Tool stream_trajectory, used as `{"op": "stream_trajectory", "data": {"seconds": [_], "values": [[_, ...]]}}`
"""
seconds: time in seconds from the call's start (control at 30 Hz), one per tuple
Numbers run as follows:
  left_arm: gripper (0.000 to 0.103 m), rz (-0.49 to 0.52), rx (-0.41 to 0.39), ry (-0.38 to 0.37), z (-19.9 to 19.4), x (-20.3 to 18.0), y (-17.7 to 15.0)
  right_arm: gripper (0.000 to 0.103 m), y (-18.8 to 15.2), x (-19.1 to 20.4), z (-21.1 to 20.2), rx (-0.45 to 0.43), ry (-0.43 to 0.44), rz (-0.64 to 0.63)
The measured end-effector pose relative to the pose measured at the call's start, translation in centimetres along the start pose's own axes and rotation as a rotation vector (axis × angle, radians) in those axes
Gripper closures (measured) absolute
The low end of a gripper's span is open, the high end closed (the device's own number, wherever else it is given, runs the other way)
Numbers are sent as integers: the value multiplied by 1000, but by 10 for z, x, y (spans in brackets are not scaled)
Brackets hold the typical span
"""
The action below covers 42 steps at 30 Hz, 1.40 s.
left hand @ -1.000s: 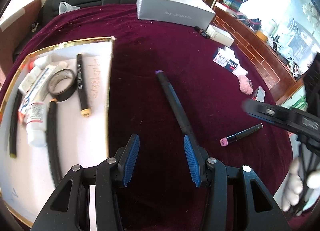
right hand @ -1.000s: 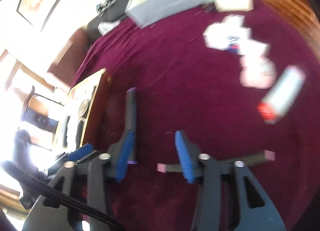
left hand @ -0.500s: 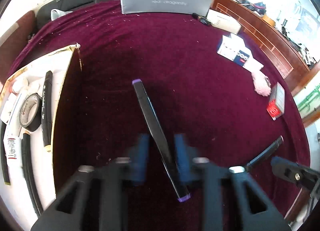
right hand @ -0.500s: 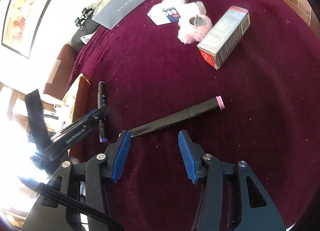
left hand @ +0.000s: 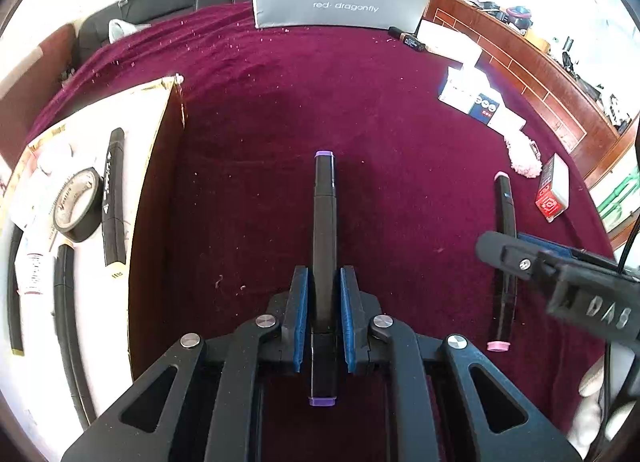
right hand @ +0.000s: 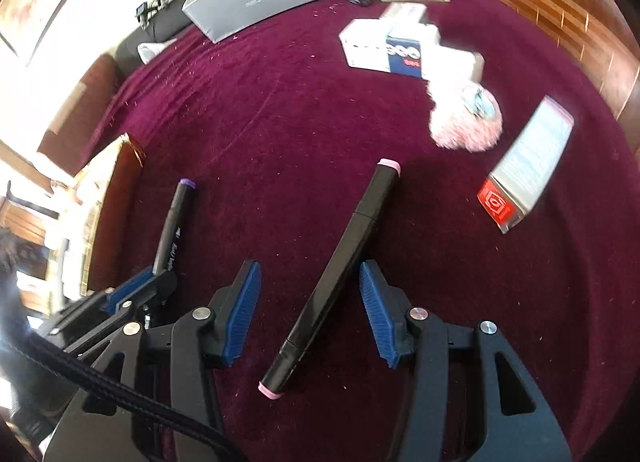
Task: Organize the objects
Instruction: 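Grasp the pink-capped black marker with the right gripper, then carry both markers over the white tray and lower them in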
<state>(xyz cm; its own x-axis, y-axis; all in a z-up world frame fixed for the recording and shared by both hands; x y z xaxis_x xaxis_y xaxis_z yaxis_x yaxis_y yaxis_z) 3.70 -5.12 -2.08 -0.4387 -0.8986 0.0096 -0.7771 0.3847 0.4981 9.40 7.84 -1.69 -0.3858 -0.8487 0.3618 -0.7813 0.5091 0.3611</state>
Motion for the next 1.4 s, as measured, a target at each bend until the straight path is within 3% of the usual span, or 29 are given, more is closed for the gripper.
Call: {"op": "stream_trajectory", "data": {"seconds": [0.23, 0.3, 0.4, 0.47, 0.5, 0.83, 1.4], "values": [[87, 21, -35, 13, -3, -2, -5, 52, -21, 8, -2, -88, -144, -113], [91, 32, -33, 9, -5, -3, -6, 55, -23, 14, 1, -109, -187, -140], [92, 40, -36, -23, -10, -6, -11, 76, -27, 19, 2, -142, -240, -177], [92, 42, -47, -35, -14, -8, -13, 90, -28, 20, 1, -140, -236, -174], [92, 41, -53, -41, -17, -8, -14, 90, -28, 19, -1, -133, -219, -162], [92, 43, -124, -63, -50, -8, -16, 91, -34, 16, -21, -119, -75, -83], [92, -5, -224, -95, -97, 10, -31, 91, -36, 47, -69, -214, -8, -119]]}}
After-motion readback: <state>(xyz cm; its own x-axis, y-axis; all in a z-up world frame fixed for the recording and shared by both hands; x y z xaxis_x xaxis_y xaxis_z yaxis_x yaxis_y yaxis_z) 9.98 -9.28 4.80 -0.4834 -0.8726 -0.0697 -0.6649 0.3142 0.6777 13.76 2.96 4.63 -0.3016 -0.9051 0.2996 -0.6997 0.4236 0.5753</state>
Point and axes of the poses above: each gripper's, at about its wrist camera, not at the fingertips, and z roughly the way its jaws point, x to its left, y to its top, the point moved 4 cm from there along z, roughly the way its jaws point, and after that the axes turned 9 degrees about z, right-handed, at the moved point
